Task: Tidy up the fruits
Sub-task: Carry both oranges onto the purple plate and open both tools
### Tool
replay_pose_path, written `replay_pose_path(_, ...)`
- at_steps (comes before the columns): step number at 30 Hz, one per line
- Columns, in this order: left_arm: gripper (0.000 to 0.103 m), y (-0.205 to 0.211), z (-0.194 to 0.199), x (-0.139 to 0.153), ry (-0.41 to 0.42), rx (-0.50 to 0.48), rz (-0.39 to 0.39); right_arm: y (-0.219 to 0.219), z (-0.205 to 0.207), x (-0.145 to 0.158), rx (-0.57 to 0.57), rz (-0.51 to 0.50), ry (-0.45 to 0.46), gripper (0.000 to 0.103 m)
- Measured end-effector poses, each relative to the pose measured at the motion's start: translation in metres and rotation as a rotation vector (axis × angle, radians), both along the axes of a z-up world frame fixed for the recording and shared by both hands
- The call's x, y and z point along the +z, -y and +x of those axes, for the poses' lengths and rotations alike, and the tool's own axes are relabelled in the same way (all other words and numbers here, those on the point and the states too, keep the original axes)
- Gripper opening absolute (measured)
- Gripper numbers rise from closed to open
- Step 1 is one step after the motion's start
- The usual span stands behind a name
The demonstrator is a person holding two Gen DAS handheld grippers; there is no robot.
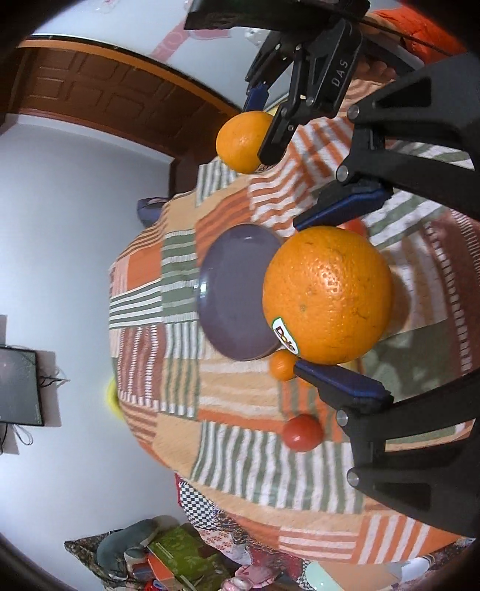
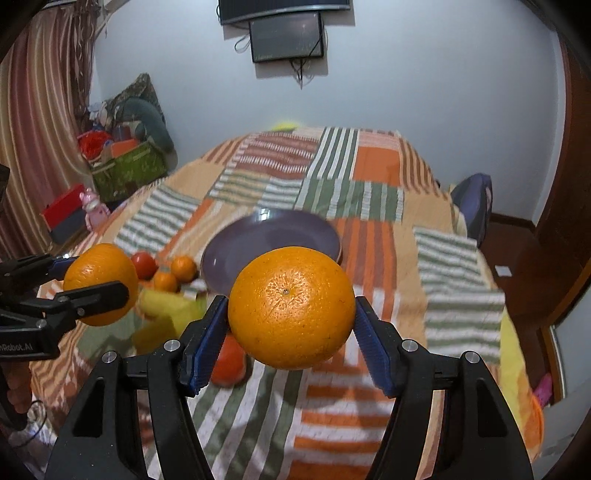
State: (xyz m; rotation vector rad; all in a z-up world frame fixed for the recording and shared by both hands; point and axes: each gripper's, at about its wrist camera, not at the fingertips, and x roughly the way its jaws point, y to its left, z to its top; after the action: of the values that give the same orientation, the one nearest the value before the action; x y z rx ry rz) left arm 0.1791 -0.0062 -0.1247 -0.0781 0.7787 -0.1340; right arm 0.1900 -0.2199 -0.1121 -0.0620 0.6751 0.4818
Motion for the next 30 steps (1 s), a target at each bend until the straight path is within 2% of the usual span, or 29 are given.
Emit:
replay_pose_path(6,0.07,-0.008,0.021,0.017,0.059,0.017,0.038,-0.003,0.017,0.016,-0.01,0.001,0.063,0.064)
replay_pose_path(14,0.07,-0.014,0.064,0.022,0.064,0.032,0.061,-0.014,0.037,0.031,-0.015,-0.003,0.13,0.064)
replay_pose_path(22,0.07,-0.018,0.112,0.006,0.018,0.029,0.073,-0.033,0.071,0.021,-0.001,-0.029,0.126,0.064)
replay_pose_path(30,0.07,-0.025,0.159,-0.027,-0.062,0.019,0.073,-0.05,0.104,-0.008,0.011,-0.105,0.084,0.064)
